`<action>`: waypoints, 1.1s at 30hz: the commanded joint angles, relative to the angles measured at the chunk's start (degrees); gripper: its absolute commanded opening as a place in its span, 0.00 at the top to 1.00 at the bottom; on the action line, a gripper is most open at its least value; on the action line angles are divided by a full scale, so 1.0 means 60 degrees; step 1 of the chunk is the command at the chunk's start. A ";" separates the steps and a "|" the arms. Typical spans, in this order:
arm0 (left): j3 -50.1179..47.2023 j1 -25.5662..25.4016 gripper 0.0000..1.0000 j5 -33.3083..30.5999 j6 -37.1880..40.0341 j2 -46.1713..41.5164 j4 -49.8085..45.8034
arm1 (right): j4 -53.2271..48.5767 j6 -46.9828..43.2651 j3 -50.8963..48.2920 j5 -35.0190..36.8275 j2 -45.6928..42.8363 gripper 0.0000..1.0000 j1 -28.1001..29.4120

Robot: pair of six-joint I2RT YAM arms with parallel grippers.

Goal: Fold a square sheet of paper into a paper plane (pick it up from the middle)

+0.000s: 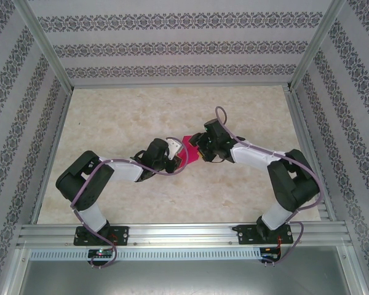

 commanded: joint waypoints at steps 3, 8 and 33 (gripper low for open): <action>-0.0052 -0.0047 0.92 0.0153 -0.0985 0.0122 0.0197 | 0.0998 -0.2159 -0.0629 -0.0441 -0.0580 0.42 -0.0143; 0.0095 0.0110 0.94 0.0920 -0.1821 0.0080 -0.0047 | 0.1749 -0.2983 -0.1127 -0.1041 -0.0521 0.46 -0.0143; 0.0749 0.1136 0.94 0.3542 -0.3744 0.0812 -0.0772 | 0.2246 -0.4128 -0.0382 -0.2006 0.1547 0.53 0.0011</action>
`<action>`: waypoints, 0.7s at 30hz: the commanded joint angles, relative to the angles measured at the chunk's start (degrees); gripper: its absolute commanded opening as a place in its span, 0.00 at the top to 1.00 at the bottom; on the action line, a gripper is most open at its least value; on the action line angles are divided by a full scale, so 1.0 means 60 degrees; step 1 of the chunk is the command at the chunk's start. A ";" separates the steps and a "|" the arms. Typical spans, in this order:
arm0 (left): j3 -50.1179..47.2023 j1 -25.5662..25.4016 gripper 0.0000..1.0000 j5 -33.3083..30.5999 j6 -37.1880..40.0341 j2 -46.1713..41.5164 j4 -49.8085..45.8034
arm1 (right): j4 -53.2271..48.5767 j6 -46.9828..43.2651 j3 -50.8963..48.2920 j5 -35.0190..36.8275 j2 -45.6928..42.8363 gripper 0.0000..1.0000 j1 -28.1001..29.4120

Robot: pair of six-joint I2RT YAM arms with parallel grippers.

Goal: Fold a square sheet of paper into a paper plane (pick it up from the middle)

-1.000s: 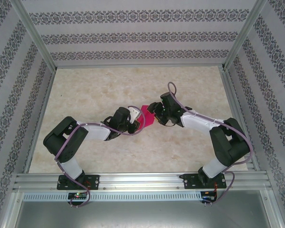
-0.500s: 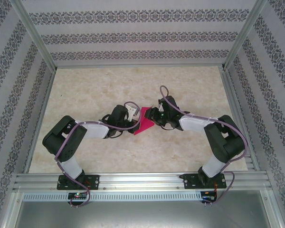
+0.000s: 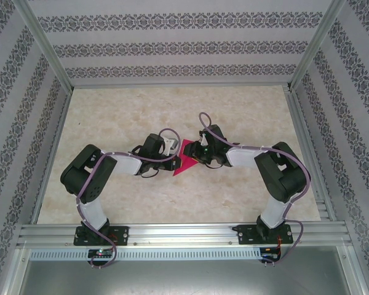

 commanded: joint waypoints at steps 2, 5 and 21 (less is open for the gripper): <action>0.0254 0.0180 0.93 0.0298 -0.0231 0.0114 -0.0213 | -0.0066 -0.0347 0.0288 0.0089 0.0274 0.53 0.0015; 0.0232 0.0247 0.93 0.0295 -0.0319 0.0144 -0.0206 | -0.0137 -0.0398 0.0302 0.0152 0.0325 0.53 0.0015; 0.0463 0.0348 0.73 0.1126 -0.0515 0.0655 0.0352 | -0.0555 -0.0312 0.0524 0.0360 0.0714 0.51 0.0028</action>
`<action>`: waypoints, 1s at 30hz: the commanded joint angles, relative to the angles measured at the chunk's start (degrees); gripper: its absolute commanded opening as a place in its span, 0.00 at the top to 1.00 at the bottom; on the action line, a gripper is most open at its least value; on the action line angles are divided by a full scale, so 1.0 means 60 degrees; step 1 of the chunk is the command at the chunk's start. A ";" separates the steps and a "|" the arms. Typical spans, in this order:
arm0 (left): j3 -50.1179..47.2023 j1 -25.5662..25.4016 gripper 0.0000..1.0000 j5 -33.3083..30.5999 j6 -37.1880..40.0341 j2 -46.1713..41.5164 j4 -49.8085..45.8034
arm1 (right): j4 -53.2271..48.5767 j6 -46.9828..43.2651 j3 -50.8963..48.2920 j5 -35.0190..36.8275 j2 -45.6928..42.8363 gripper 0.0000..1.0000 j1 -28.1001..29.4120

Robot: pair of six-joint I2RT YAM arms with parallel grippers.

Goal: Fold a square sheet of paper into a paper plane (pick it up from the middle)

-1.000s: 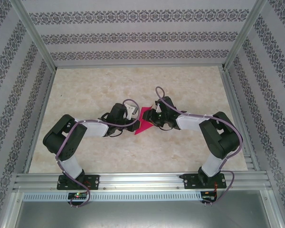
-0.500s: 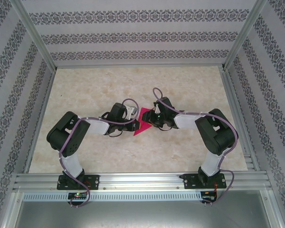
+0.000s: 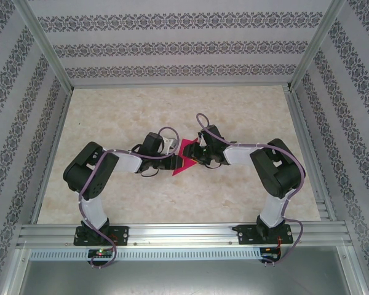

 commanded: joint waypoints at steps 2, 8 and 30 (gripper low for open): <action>0.0326 0.0110 0.72 0.0208 0.0120 0.0320 0.0210 | -0.0171 -0.0174 0.0199 0.0285 0.0186 0.51 0.0023; 0.0467 0.0113 0.78 0.0288 0.0256 0.0484 0.0284 | -0.0375 -0.0155 0.0244 0.0420 0.0198 0.50 0.0029; -0.0859 0.0396 0.66 0.0035 -0.0310 -0.1788 0.0340 | -0.2649 0.0187 0.0844 0.1832 0.0567 0.49 0.0172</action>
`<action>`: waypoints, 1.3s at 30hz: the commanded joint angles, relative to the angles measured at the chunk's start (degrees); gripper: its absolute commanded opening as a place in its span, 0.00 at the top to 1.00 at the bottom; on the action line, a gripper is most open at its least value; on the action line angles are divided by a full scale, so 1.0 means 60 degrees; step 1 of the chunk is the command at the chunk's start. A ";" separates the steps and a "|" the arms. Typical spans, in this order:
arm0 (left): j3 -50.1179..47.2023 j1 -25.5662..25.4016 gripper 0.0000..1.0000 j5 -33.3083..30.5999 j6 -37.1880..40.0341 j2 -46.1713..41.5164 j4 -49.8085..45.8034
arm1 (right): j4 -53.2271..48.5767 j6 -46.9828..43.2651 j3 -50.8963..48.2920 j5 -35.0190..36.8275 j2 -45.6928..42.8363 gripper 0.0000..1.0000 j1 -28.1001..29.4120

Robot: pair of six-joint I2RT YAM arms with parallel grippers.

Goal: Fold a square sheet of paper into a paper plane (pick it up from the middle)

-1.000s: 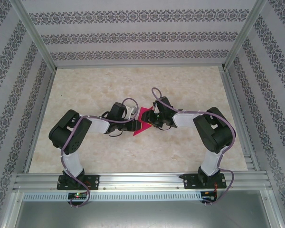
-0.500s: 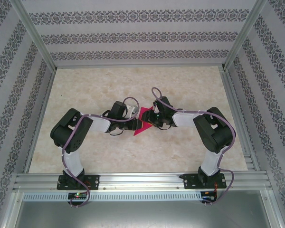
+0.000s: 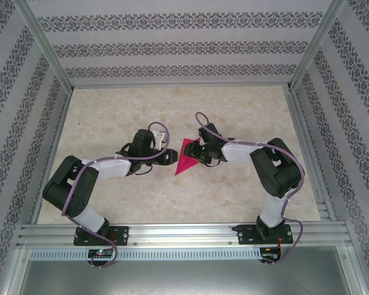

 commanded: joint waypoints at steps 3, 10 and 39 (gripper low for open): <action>-0.0176 0.0059 0.68 0.1080 -0.0376 0.0590 0.1194 | -0.1594 0.0312 0.0255 0.1119 0.0587 0.47 0.0110; -0.0091 -0.0128 0.69 0.1319 -0.0154 0.0774 0.1230 | -0.2034 0.0734 0.0424 0.1301 0.0928 0.42 0.0132; 0.0494 -0.0324 0.81 0.0733 -0.0132 0.1843 0.0589 | -0.2335 0.0635 0.0474 0.1273 0.1108 0.49 0.0132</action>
